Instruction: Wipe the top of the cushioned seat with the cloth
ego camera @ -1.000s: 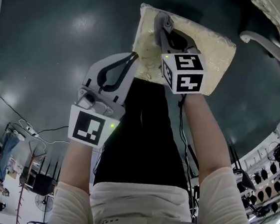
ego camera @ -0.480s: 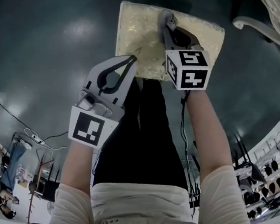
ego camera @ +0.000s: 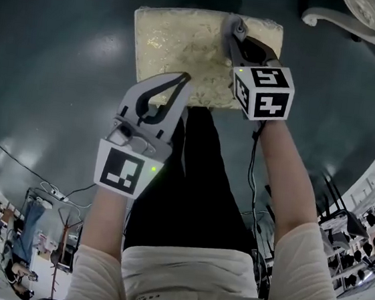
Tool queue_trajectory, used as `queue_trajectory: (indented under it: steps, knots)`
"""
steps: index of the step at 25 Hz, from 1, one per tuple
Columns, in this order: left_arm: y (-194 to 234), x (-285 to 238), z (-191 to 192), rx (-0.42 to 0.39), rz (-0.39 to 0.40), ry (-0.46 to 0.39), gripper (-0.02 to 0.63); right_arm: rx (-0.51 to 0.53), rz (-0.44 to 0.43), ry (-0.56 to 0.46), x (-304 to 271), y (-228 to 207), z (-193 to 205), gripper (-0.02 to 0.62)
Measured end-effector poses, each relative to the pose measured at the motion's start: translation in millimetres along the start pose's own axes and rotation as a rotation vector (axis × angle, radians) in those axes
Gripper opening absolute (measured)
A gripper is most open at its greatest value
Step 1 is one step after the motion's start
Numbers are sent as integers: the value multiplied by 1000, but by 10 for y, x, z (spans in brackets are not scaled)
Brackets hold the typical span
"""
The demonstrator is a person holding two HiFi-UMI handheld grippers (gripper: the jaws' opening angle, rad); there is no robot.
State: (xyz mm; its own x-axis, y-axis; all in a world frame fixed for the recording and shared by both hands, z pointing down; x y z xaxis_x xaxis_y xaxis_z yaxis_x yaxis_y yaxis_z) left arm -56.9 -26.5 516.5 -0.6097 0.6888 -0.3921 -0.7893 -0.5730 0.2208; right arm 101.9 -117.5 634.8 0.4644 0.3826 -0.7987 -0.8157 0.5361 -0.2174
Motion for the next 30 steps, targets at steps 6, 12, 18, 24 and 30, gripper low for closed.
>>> queue_trajectory:
  steps: [6,12,18,24,30]
  knots:
    - [-237,-287,-47,32,56,-6,3,-33,42,13,180,-381,107,28]
    - [-370,-421,-73,16,84,3,3,-73,84,30,319,-596,240,28]
    - [-619,-580,-104,-50,131,21,3,-107,164,48,519,-909,419,28]
    - [-743,-542,-110,-81,162,31,3,-143,217,83,740,-947,463,28]
    - [-683,-482,-187,-110,129,12,3,-105,163,83,768,-669,294,28]
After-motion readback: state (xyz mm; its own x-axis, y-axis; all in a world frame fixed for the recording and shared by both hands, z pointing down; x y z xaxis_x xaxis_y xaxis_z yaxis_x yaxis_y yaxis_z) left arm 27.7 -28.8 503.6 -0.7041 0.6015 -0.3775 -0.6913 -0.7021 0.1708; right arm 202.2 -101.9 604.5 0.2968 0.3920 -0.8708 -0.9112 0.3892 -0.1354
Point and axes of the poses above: the fingertips, and each gripper's own axes: x backward along the fingers, y to its left, z out of its underside, the point moved 7 cm from there along x, backward along the fingers, and after that the axes turned 2 degrees about -z, right-handed, at the moved point
